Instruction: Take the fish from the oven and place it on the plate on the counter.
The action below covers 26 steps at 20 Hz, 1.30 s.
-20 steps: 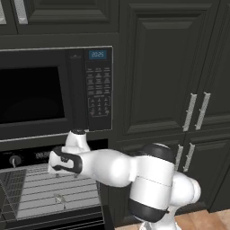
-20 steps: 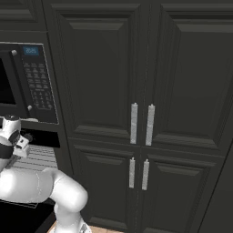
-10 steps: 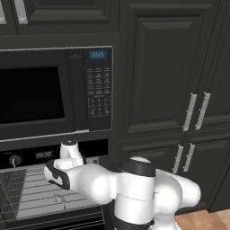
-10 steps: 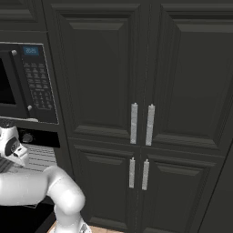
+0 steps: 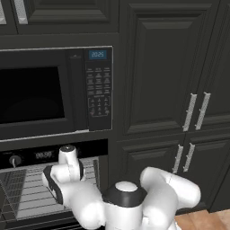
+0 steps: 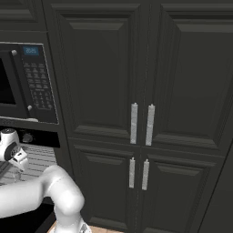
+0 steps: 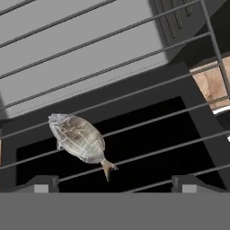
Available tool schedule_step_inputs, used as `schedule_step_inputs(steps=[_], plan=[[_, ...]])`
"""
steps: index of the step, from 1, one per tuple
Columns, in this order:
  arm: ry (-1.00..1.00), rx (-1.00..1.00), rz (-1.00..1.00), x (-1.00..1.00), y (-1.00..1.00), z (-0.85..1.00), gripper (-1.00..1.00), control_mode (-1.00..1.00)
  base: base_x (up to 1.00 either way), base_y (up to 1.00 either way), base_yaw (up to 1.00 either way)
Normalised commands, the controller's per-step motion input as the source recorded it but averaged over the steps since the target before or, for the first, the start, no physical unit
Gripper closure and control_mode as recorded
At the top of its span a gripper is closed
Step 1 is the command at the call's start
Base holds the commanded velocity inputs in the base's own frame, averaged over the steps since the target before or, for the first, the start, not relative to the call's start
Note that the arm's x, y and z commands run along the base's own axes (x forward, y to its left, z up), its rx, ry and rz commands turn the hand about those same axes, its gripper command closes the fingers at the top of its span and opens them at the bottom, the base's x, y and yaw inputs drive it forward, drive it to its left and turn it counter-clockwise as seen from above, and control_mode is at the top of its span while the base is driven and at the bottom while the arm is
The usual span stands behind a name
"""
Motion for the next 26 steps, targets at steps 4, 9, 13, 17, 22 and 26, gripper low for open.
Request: schedule_step_inputs(steps=[4, 9, 13, 17, 22, 26], plan=[[0.0, 0.0, 0.02, 0.08, 0.13, -0.27, -1.0, -1.0, 0.0, 0.0, 0.0], [0.0, -0.01, 0.22, 0.0, 0.06, -0.15, -1.0, -1.0, 0.0, 0.0, 0.0], [0.0, -0.03, 0.33, 0.04, 0.19, -0.09, -1.0, -1.0, 0.0, 0.0, 0.0], [0.0, -0.03, 0.3, 0.26, 0.01, -0.27, -1.0, -1.0, 0.0, 0.0, 0.0], [-0.07, 0.0, 0.15, 0.27, 0.02, -0.34, -1.0, -1.0, 0.0, 0.0, 0.0], [-0.06, 0.0, 0.09, 0.29, 0.13, -0.41, -1.0, -1.0, 0.0, 0.0, 0.0]])
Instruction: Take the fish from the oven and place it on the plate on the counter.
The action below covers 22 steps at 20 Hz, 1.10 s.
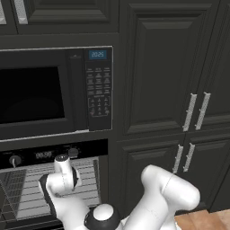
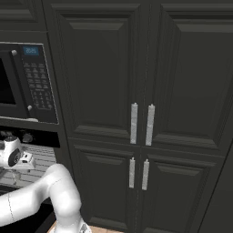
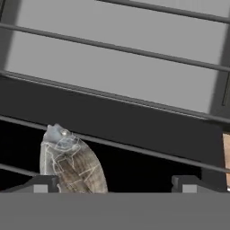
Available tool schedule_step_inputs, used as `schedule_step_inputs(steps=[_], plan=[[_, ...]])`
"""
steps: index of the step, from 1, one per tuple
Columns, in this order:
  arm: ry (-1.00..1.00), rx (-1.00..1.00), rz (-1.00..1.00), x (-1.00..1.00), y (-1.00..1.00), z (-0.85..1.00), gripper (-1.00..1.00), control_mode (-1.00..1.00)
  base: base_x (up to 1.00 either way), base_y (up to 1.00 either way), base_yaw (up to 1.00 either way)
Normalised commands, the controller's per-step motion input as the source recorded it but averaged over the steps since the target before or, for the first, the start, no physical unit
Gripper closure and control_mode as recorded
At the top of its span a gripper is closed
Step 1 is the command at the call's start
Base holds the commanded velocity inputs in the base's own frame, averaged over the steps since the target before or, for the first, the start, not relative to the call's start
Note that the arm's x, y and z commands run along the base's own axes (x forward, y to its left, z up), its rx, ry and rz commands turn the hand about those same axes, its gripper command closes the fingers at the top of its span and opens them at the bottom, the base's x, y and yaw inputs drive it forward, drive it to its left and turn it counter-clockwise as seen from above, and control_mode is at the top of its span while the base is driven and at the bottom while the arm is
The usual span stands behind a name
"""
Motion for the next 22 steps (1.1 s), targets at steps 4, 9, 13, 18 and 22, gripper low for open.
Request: schedule_step_inputs(steps=[4, 9, 13, 18, 22], plan=[[-0.07, 0.01, 0.01, 0.38, 0.2, -0.36, -1.0, -1.0, 0.0, 0.0, 0.0], [-0.09, 0.02, 0.0, 0.21, 0.25, -0.14, -1.0, -1.0, 0.0, 0.0, 0.0], [-0.03, 0.0, 0.0, -0.12, 0.22, 0.0, -1.0, -1.0, 0.0, 0.0, 0.0], [0.0, 0.0, 0.0, -0.51, 0.3, -0.12, -1.0, -1.0, 0.0, 0.0, 0.0], [-0.04, 0.0, 0.0, -0.29, 0.25, -0.01, -1.0, -1.0, 0.0, 0.0, 0.0]])
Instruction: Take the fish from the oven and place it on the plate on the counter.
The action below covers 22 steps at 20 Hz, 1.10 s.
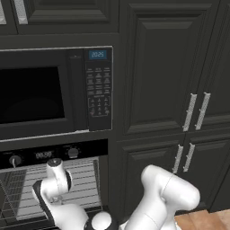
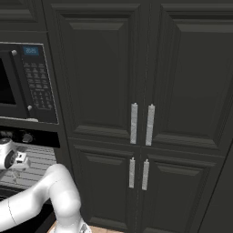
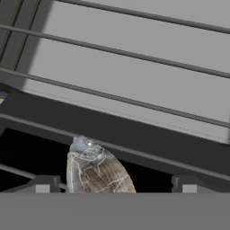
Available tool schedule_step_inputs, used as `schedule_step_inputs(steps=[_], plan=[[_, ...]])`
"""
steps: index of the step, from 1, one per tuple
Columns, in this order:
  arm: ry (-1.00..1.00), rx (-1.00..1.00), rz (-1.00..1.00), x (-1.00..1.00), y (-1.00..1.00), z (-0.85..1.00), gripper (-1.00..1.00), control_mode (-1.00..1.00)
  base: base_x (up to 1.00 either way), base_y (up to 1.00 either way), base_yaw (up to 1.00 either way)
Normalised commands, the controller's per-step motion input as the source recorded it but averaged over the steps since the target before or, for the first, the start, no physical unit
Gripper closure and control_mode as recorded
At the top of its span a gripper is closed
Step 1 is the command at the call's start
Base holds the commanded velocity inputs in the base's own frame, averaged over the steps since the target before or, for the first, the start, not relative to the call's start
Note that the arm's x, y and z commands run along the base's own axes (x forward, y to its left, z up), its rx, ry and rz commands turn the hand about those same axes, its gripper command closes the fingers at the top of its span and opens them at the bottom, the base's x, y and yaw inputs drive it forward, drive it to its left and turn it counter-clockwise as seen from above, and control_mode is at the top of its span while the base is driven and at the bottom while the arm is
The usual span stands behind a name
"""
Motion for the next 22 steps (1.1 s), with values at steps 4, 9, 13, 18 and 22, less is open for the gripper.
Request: schedule_step_inputs(steps=[4, 9, 13, 18, 22], plan=[[-0.09, 0.0, 0.0, -0.11, 0.08, 0.03, -1.0, -1.0, 0.0, 0.0, 0.0], [-0.1, 0.0, 0.0, 0.0, 0.0, 0.16, -1.0, -1.0, 0.0, 0.0, 0.0], [-0.08, 0.03, 0.0, -0.1, -0.02, 0.21, -1.0, -1.0, 0.0, 0.0, 0.0], [0.0, 0.1, 0.0, -0.22, -0.02, 0.01, -1.0, -1.0, 0.0, 0.0, 0.0], [0.0, 0.1, 0.0, -0.13, 0.0, 0.0, -1.0, -1.0, 0.0, 0.0, 0.0]])
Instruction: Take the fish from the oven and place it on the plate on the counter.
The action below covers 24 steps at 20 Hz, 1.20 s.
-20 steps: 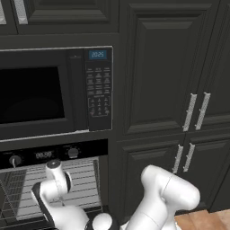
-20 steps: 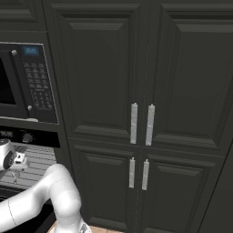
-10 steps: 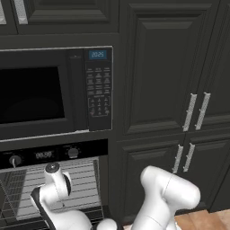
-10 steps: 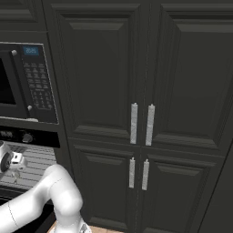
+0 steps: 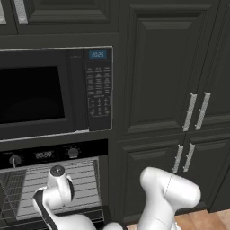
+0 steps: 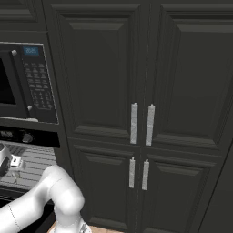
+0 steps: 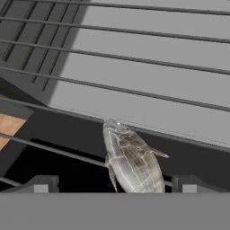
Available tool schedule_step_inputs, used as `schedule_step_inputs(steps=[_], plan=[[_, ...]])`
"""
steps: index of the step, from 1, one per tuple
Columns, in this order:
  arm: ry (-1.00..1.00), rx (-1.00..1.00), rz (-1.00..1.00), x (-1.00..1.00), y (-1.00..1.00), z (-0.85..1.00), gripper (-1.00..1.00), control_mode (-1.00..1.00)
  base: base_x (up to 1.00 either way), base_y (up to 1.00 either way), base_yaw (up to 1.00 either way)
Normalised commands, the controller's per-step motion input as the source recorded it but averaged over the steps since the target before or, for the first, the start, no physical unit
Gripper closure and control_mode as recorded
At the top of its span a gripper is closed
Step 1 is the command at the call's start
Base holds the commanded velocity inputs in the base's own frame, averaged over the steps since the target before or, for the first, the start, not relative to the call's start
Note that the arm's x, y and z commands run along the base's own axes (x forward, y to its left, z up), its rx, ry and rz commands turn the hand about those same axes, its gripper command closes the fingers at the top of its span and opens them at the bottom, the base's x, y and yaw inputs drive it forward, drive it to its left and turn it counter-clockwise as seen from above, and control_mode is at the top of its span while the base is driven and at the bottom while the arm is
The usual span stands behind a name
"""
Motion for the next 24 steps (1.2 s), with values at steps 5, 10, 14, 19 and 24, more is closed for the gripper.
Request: schedule_step_inputs(steps=[5, 10, 14, 19, 24], plan=[[-0.02, 0.0, 0.0, 0.0, -0.04, 0.0, -1.0, -1.0, 0.0, 0.0, 0.0], [0.0, 0.0, 0.0, -0.02, -0.05, 0.0, -1.0, -1.0, 0.0, 0.0, 0.0], [0.0, 0.0, 0.0, -0.06, -0.06, -0.08, -1.0, -1.0, 0.0, 0.0, 0.0], [0.0, 0.0, 0.0, 0.0, -0.16, -0.06, -1.0, -1.0, 0.0, 0.0, 0.0], [0.0, 0.0, 0.0, 0.0, -0.02, -0.07, -1.0, -1.0, 0.0, 0.0, 0.0]])
